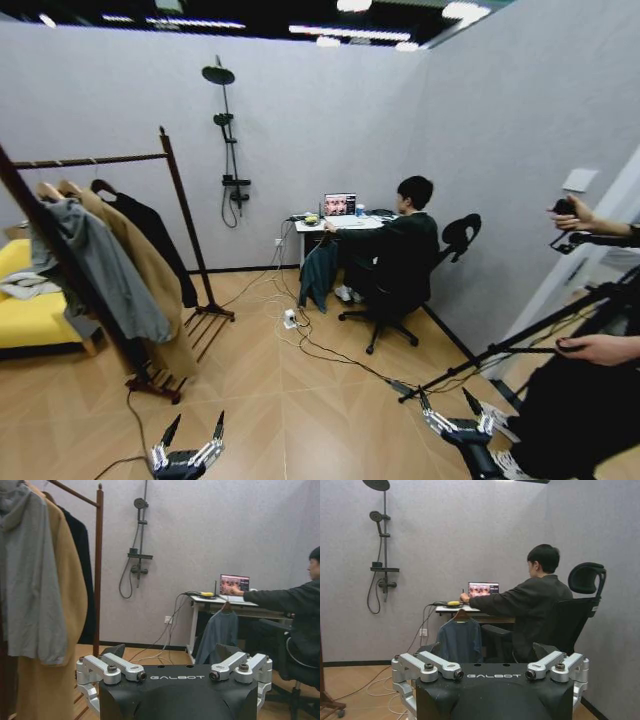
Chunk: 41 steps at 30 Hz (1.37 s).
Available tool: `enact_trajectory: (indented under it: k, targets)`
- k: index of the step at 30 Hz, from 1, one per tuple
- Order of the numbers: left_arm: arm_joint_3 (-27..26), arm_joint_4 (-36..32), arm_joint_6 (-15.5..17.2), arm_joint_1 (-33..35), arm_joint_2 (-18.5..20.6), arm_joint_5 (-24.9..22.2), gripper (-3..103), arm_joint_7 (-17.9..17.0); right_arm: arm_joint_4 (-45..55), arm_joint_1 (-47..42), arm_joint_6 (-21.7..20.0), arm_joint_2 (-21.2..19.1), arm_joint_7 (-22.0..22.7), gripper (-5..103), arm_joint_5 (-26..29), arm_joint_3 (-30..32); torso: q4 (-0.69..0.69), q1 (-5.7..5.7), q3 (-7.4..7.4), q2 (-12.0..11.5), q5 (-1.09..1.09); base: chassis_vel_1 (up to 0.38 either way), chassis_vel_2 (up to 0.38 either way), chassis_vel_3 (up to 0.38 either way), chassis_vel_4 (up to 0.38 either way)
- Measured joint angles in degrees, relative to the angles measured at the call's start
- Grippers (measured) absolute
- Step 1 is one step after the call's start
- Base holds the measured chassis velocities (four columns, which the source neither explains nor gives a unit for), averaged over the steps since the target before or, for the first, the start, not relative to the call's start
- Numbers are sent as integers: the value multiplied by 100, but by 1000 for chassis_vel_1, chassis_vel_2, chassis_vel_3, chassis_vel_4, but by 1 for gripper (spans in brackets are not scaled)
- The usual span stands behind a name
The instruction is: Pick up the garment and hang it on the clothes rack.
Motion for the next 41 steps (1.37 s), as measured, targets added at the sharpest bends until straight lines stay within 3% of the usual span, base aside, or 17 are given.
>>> enact_trajectory:
  k: [41]
  targets:
    - [1, 0, 0, 0, 0, 0, 100, 0, 0, 0, 0, 0, 0, 100, 0, 0, -1, -4, -6, -17, 0, 7, 5, 5, 7]
